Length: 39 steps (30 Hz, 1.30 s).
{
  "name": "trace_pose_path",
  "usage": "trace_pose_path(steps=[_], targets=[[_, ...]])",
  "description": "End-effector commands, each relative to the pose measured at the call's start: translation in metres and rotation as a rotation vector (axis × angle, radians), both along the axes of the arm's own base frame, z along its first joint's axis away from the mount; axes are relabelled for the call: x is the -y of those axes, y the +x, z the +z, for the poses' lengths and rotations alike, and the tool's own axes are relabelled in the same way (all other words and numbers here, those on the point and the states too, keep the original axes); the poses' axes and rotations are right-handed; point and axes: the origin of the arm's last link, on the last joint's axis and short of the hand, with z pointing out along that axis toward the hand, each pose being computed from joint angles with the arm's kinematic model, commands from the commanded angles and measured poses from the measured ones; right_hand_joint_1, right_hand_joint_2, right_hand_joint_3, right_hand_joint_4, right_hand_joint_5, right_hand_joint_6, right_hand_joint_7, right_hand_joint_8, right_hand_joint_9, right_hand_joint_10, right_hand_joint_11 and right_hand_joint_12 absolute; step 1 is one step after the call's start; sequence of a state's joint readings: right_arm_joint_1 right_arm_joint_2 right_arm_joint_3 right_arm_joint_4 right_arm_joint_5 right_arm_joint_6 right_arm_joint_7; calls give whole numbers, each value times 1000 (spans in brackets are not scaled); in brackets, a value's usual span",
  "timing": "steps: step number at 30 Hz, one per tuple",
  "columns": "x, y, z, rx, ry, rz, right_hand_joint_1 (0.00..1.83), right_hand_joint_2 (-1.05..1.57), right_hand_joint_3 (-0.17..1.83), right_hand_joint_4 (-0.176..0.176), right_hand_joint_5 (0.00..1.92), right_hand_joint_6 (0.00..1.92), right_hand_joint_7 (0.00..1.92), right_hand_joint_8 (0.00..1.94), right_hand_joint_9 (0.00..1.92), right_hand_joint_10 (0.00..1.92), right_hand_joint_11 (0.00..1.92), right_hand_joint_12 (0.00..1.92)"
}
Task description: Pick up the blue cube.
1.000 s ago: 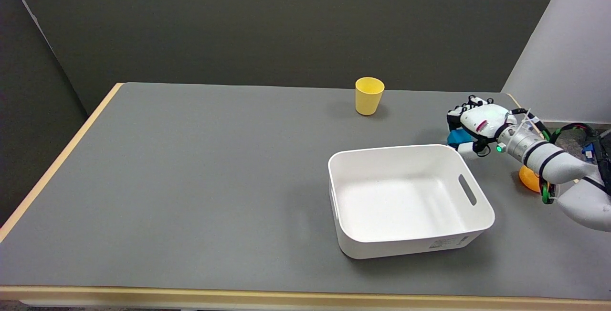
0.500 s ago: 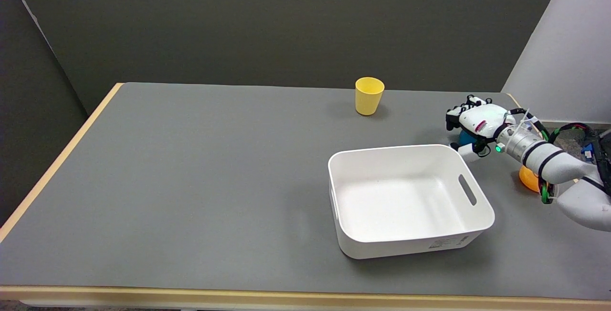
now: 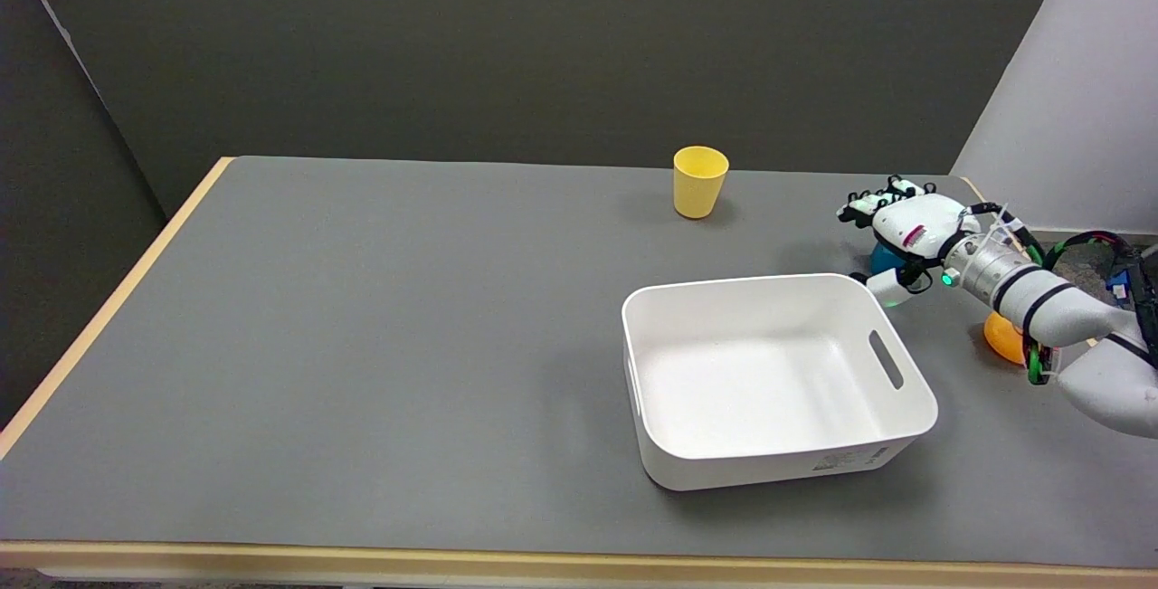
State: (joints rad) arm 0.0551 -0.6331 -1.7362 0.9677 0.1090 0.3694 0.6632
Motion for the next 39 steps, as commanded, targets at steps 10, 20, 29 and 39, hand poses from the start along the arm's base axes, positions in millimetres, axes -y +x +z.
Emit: trace_pose_path(steps=[10,20,29,39], targets=[[-13,-4,33,7,-149,-44,613,652,960,-89,171,454,293,758,259,929,-1,1014],[-19,-7,44,25,-196,-54,615,660,967,-92,193,470,294,744,252,920,0,1011],[-21,-5,50,25,-221,-51,633,657,964,-88,208,484,296,739,256,919,-1,1009],[-20,-7,47,18,-209,-52,650,752,931,-64,389,892,348,809,283,957,-1,1037]])
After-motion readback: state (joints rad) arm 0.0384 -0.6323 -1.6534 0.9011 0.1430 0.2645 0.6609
